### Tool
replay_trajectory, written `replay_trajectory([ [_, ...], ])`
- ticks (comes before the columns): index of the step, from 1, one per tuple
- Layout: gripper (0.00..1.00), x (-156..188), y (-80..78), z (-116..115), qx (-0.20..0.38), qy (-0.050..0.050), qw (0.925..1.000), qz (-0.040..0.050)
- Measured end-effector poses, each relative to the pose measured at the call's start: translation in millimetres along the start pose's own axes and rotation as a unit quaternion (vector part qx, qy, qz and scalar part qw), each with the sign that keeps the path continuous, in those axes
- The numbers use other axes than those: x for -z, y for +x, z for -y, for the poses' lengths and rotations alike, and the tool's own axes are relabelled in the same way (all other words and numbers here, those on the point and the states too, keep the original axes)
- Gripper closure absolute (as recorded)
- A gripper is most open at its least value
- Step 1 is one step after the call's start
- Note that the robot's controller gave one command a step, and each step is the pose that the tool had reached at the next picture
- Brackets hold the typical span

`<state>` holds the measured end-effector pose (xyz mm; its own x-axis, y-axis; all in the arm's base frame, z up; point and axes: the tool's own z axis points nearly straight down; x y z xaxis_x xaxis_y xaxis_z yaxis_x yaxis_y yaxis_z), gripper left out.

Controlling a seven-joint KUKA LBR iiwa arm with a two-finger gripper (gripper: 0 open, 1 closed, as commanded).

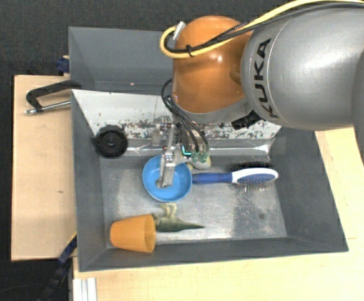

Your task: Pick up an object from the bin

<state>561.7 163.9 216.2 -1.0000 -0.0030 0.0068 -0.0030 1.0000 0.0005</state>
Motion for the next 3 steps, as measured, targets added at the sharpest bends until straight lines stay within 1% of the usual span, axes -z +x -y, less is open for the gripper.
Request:
replay_trajectory([
  [1, 0.0, -148.1, -34.2, 27.2, 0.152, 0.001, 0.9884, 0.0015],
  [3, 0.0, -145.5, -35.9, 24.6, 0.151, -0.001, 0.9885, 0.0053],
])
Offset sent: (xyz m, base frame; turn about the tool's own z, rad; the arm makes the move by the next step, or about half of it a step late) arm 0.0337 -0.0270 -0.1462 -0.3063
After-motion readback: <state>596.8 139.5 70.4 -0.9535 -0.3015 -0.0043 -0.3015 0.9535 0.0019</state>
